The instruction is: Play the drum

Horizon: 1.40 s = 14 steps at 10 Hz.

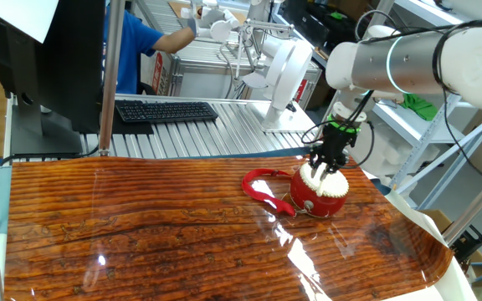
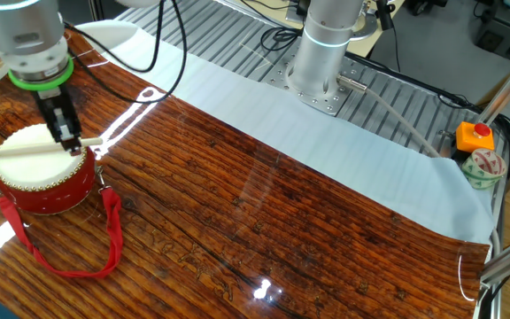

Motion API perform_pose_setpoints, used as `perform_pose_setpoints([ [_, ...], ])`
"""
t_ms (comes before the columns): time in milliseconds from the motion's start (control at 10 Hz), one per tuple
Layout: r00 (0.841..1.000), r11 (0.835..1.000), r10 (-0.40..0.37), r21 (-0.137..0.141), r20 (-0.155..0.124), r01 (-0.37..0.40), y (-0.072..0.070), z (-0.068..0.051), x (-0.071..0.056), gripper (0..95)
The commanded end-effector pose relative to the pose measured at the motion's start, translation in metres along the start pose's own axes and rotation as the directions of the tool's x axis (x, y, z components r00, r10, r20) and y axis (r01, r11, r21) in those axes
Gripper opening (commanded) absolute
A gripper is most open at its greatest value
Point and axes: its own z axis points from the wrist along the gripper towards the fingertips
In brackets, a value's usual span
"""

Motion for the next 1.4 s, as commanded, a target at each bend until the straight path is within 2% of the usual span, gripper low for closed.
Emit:
perform_pose_setpoints([
  [100,1.000,1.000,-0.002,-0.003,-0.004,0.001,0.001,0.001,-0.001,19.0],
  [800,1.000,1.000,-0.001,-0.003,-0.006,0.001,0.000,0.000,0.000,19.0],
  [1200,1.000,1.000,-0.001,-0.017,-0.008,0.001,-0.015,-0.007,0.007,19.0],
  [1400,1.000,1.000,0.010,-0.018,-0.004,-0.010,-0.015,-0.009,0.011,19.0],
])
